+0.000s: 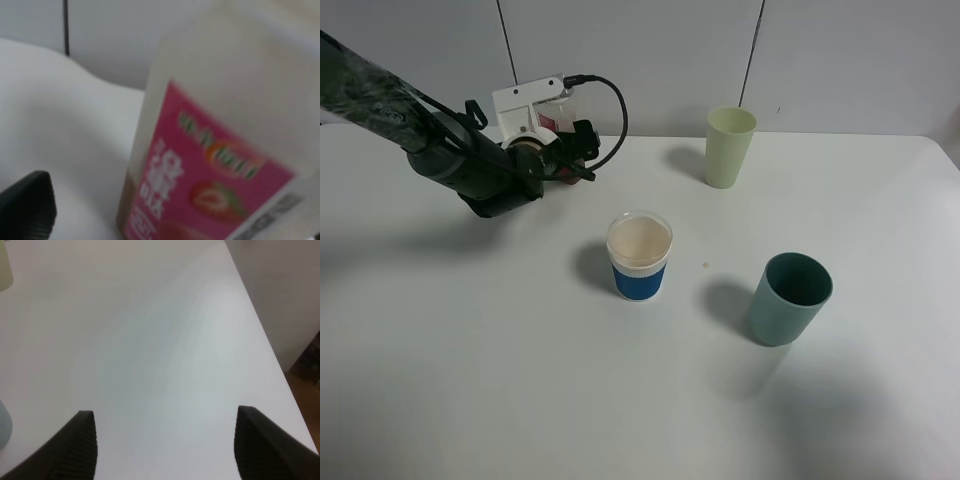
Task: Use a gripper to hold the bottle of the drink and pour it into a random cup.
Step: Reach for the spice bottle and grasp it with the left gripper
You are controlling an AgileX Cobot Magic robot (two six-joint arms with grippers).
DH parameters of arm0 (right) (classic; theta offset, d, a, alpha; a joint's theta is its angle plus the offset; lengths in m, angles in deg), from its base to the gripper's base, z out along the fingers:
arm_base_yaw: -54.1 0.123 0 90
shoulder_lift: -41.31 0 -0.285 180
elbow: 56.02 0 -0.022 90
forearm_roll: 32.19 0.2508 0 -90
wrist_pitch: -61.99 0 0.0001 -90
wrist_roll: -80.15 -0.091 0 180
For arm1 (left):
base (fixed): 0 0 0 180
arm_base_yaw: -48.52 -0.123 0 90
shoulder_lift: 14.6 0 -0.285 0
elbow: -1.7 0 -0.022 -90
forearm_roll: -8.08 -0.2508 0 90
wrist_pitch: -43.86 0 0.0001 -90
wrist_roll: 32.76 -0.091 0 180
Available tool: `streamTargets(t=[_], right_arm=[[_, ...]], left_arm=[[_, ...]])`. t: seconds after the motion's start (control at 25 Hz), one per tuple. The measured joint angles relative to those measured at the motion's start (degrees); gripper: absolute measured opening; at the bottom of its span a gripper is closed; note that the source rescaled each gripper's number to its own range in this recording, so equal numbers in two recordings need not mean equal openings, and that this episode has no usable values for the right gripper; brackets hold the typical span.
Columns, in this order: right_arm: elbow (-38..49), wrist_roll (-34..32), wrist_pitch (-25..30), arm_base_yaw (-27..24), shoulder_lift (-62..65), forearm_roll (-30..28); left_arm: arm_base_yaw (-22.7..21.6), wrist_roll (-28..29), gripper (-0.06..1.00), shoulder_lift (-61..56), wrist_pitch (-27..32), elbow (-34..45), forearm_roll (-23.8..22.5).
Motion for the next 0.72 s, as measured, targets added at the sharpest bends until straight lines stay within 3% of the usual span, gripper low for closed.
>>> streamTargets(t=[0.28,0.36,0.6,0.72], right_arm=[[0.0,0.0,0.0,0.0,0.0,0.0],[0.0,0.0,0.0,0.0,0.0,0.0],[0.0,0.0,0.0,0.0,0.0,0.0],[0.0,0.0,0.0,0.0,0.0,0.0]], left_arm=[[0.0,0.0,0.97,1.1,-2.2,0.0,0.0],[-0.4,0.0,0.89,1.1,-2.2,0.0,-0.3],[-0.7,0.0,0.48,1.1,-2.2,0.0,-1.0],[-0.7,0.0,0.36,1.1,-2.2,0.0,-1.1]])
